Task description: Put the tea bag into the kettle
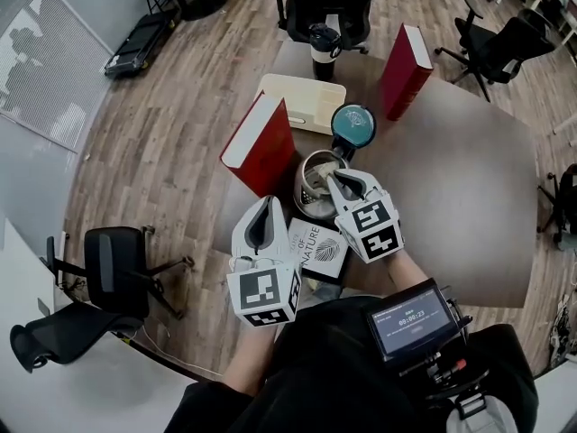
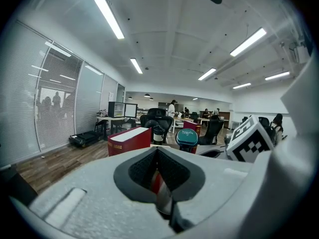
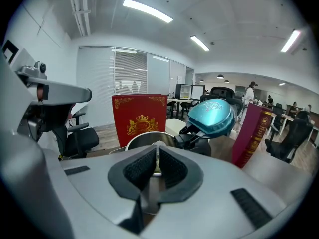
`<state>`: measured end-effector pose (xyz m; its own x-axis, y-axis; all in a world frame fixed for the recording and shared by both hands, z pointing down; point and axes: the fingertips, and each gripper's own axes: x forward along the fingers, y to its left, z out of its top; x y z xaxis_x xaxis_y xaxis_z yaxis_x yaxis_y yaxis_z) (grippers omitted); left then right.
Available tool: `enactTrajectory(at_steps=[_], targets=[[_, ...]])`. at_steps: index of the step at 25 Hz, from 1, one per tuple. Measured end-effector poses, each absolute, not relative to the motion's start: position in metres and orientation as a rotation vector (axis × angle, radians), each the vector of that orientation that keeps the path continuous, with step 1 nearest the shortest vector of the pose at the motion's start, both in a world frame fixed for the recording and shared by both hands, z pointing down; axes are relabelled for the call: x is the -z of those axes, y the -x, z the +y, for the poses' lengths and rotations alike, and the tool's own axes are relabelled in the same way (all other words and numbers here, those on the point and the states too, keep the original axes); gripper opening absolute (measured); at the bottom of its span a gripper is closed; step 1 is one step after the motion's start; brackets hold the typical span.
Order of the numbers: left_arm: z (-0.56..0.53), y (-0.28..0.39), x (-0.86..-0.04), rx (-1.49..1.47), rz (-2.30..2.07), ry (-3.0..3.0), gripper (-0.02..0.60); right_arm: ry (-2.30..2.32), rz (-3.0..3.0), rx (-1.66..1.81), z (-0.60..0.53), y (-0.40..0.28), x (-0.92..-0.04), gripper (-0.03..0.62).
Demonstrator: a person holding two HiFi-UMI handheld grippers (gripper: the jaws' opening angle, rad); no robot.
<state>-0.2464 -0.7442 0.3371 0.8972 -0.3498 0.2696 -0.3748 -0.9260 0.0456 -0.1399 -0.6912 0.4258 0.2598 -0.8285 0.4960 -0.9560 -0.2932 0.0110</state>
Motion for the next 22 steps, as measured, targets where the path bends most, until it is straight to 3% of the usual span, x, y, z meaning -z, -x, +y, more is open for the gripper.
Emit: enactTrajectory(at_steps=[22], targets=[[-0.719,0.233,-0.319,-0.339,-0.524,-3.014,0.003,-2.272,-1.712,-0.468,-0.678,0.141,-0.378,0.041]])
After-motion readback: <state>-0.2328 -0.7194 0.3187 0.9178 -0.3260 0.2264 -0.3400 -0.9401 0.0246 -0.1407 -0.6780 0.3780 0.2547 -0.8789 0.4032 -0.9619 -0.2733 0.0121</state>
